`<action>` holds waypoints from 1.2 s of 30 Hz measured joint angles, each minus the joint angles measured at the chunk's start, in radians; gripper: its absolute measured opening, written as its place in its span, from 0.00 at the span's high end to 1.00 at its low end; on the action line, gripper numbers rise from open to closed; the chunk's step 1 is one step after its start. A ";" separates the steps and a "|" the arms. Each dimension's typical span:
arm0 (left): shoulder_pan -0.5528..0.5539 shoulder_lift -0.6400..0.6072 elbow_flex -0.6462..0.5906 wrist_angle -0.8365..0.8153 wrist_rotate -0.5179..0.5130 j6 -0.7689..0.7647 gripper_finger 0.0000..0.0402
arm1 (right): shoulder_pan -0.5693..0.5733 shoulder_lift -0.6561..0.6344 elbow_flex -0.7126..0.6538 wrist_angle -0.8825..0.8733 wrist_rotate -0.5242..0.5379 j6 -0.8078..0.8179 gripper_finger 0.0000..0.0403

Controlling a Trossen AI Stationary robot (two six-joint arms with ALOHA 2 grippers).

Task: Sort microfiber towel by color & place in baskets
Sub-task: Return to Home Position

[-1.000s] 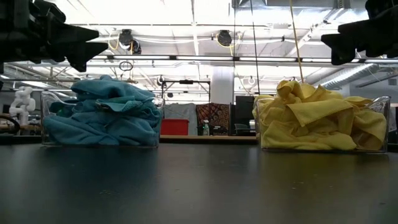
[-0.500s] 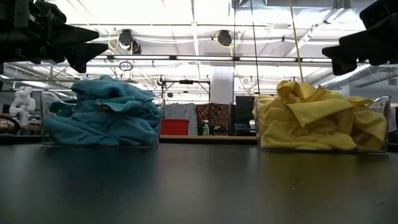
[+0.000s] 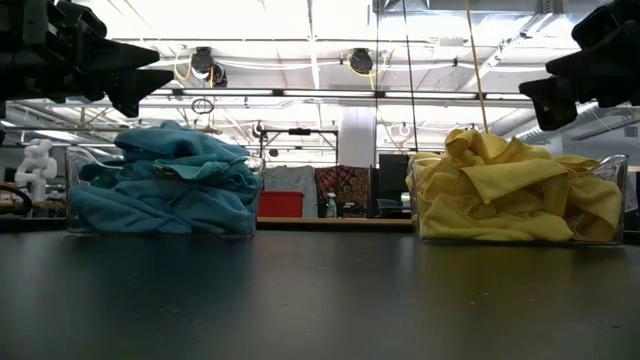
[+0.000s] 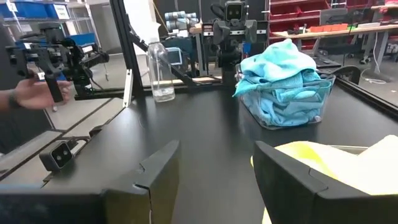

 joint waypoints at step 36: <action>0.000 0.000 -0.001 0.000 0.000 0.000 0.45 | 0.000 0.000 0.000 -0.018 0.002 0.051 0.52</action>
